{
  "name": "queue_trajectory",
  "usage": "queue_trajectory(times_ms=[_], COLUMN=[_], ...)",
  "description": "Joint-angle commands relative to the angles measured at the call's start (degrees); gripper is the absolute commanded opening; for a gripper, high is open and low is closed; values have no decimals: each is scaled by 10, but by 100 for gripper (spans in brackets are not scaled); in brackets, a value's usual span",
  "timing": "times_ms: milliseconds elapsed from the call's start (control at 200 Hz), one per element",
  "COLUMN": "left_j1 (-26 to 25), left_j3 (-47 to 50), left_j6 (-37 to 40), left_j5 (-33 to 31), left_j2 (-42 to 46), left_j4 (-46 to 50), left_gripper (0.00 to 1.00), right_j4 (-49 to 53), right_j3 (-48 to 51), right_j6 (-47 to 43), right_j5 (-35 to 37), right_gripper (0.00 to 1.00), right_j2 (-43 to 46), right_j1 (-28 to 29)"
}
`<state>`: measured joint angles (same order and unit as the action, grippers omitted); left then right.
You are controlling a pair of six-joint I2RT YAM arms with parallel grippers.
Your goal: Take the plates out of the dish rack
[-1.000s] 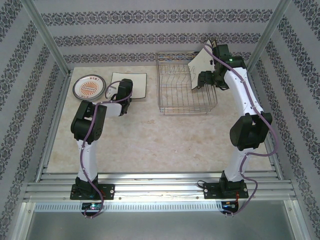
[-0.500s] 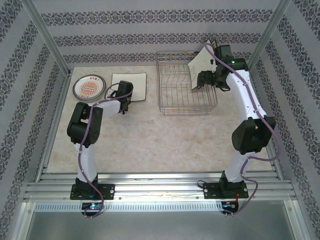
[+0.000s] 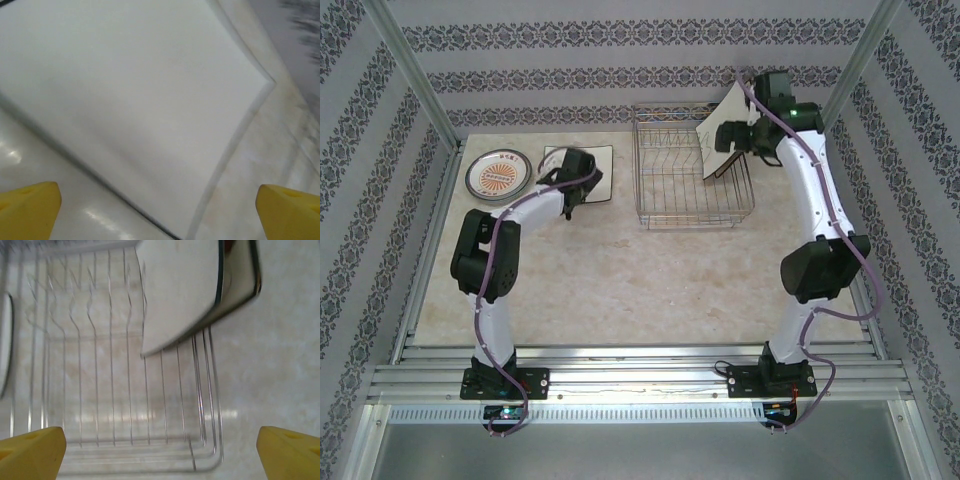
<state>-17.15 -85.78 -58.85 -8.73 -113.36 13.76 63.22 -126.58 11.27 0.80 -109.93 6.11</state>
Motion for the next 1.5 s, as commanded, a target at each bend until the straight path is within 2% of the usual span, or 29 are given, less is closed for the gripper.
queue_trajectory(times_ms=[0, 55, 165, 325, 505, 889, 1289, 1344, 1499], left_j1=[18, 26, 38, 62, 85, 126, 141, 141, 141], left_j3=[-113, -166, -256, -317, -406, -468, -471, -471, -461], left_j6=[278, 347, 432, 488, 514, 512, 504, 503, 502], left_j5=[99, 125, 131, 135, 126, 144, 154, 157, 152], left_j2=[10, -3, -27, -37, -80, -135, -155, -156, -158], left_j4=[168, 246, 384, 445, 522, 566, 571, 570, 566], left_gripper=[100, 100, 100, 100, 100, 100, 100, 100, 100], right_j4=[14, 14, 7, -60, -45, -77, -88, -90, -99], right_j3=[-83, -129, -202, -227, -306, -312, -341, -340, -338], right_j6=[-23, -32, -45, -58, -56, -22, -12, -13, -18], right_j5=[28, 36, 55, 88, 85, 63, 38, 41, 63], right_gripper=[98, 98, 98, 98, 98, 97, 98, 95, 80], right_j2=[-51, -79, -137, -187, -261, -309, -349, -351, -353], right_j1=[-9, -9, -10, -6, -8, -7, 4, 9, 16])
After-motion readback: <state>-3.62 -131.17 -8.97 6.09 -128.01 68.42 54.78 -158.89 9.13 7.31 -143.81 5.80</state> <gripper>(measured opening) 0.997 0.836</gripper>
